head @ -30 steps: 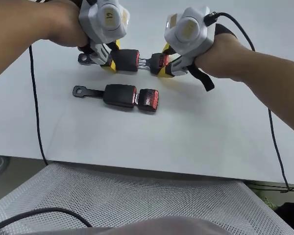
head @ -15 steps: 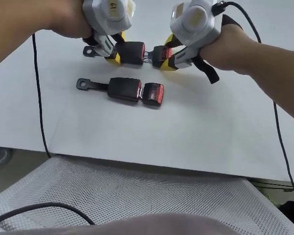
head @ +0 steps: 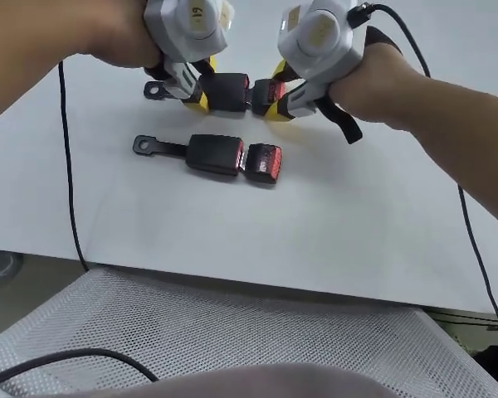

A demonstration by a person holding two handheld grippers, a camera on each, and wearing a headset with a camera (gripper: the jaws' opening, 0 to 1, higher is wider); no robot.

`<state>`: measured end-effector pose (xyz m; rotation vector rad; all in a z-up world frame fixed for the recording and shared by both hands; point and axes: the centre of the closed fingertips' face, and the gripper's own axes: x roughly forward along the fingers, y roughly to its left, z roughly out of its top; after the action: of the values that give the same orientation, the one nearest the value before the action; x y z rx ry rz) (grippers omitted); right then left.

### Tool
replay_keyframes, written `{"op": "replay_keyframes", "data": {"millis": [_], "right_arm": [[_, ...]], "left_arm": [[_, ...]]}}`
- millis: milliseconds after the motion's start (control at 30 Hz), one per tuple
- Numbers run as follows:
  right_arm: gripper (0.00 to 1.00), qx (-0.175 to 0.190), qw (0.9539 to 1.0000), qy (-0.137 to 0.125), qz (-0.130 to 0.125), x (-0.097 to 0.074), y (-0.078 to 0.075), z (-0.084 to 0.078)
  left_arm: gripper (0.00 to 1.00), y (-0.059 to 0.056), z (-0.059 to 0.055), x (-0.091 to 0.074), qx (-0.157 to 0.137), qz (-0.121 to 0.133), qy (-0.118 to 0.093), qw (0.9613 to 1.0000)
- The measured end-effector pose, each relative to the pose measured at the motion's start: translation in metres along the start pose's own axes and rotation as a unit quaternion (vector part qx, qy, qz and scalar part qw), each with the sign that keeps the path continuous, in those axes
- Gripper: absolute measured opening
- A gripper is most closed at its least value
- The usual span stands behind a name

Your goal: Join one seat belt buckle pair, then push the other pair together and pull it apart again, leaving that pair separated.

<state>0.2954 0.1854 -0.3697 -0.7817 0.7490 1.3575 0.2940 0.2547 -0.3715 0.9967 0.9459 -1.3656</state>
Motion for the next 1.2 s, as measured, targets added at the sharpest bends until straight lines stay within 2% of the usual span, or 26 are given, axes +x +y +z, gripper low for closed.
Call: {"op": "replay_keyframes", "data": {"millis": [100,733,1033,1200], "right_arm": [[0.31,0.002,1.0,-0.007,0.002,-0.001,-0.001,0.0],[0.32,0.003,1.0,0.002,-0.005,-0.003,-0.002,-0.002],[0.33,0.008,0.9999,0.008,-0.011,-0.008,-0.005,-0.012],[0.33,0.008,0.9999,0.005,-0.012,-0.01,-0.003,-0.012]], "left_arm": [[0.3,-0.001,0.0,0.0,0.0,0.001,0.001,1.0],[0.31,0.001,-0.001,0.0,-0.004,0.001,0.008,1.0],[0.31,0.003,-0.002,0.0,-0.005,0.001,0.007,1.0],[0.31,0.001,0.0,-0.001,-0.003,0.001,0.009,1.0]]}}
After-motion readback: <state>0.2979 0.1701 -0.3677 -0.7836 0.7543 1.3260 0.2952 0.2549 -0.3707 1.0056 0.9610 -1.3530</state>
